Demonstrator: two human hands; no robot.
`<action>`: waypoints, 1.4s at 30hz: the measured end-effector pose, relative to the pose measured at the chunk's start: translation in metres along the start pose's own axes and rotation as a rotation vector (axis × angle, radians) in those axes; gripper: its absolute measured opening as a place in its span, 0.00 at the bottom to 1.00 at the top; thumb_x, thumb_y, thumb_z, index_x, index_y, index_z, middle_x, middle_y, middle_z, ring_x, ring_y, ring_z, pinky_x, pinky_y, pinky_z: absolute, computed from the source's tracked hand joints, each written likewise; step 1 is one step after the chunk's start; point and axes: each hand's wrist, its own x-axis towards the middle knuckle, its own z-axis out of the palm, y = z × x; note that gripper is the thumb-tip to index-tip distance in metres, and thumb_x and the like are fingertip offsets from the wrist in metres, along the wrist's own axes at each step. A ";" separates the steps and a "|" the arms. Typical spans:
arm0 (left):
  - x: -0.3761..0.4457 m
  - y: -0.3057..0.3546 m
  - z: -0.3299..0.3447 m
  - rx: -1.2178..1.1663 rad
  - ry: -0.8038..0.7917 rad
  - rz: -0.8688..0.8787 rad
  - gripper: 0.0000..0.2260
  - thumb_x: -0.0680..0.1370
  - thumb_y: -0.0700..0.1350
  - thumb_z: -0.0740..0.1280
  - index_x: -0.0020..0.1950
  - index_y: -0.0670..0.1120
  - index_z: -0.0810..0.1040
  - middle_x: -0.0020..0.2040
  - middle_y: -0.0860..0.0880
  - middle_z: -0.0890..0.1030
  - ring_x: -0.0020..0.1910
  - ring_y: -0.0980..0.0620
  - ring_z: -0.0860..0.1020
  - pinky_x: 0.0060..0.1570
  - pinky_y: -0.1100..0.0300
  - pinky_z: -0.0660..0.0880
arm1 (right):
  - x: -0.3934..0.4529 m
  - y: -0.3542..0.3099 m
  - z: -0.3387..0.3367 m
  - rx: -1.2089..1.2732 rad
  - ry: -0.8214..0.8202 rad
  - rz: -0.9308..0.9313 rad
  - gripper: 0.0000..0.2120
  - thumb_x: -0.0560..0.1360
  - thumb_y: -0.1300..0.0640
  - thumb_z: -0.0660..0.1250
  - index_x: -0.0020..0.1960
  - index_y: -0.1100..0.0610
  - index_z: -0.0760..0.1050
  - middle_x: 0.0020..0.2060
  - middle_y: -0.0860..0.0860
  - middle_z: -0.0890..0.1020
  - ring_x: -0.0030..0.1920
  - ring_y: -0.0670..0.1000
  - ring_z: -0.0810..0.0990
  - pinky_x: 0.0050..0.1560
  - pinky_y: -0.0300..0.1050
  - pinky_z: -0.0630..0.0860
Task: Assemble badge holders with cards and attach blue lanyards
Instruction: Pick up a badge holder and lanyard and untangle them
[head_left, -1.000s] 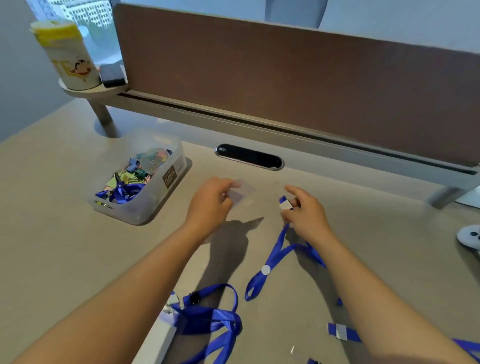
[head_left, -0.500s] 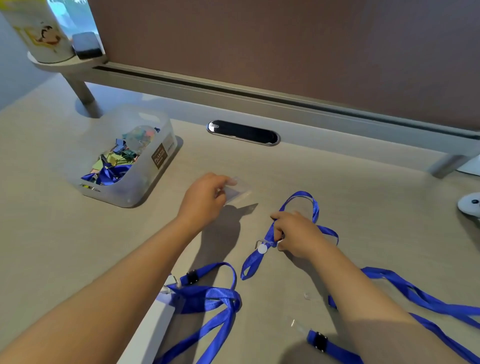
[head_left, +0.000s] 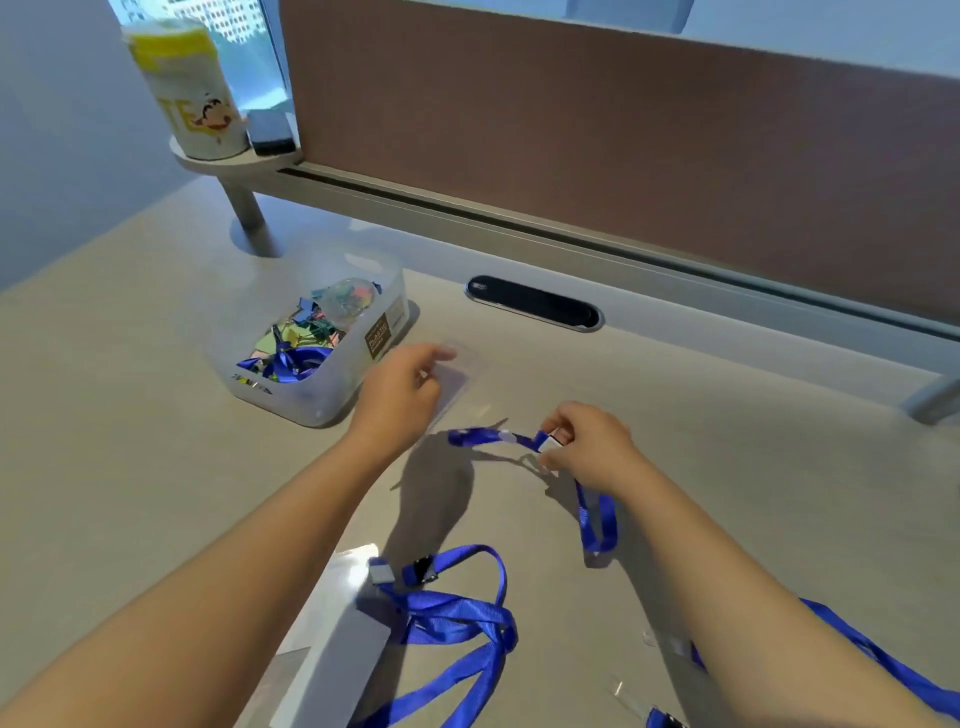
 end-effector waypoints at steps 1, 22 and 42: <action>0.003 0.000 -0.009 -0.009 0.034 -0.010 0.16 0.75 0.31 0.56 0.59 0.42 0.74 0.58 0.40 0.76 0.54 0.46 0.73 0.51 0.57 0.69 | 0.003 -0.011 -0.004 0.086 0.012 -0.022 0.09 0.70 0.62 0.67 0.49 0.54 0.73 0.33 0.45 0.70 0.40 0.50 0.71 0.43 0.41 0.70; 0.084 -0.109 -0.211 -0.169 0.332 0.017 0.09 0.75 0.32 0.60 0.54 0.39 0.73 0.48 0.48 0.73 0.46 0.51 0.70 0.32 0.80 0.69 | 0.122 -0.267 0.061 0.709 0.402 -0.095 0.08 0.72 0.64 0.66 0.42 0.55 0.69 0.32 0.46 0.72 0.40 0.51 0.76 0.42 0.45 0.76; 0.083 -0.081 -0.177 -0.221 0.105 0.204 0.10 0.74 0.33 0.62 0.52 0.43 0.75 0.46 0.52 0.73 0.39 0.59 0.72 0.33 0.80 0.69 | 0.065 -0.223 0.033 0.340 0.323 -0.178 0.17 0.71 0.63 0.69 0.59 0.63 0.73 0.49 0.52 0.75 0.50 0.48 0.73 0.50 0.41 0.69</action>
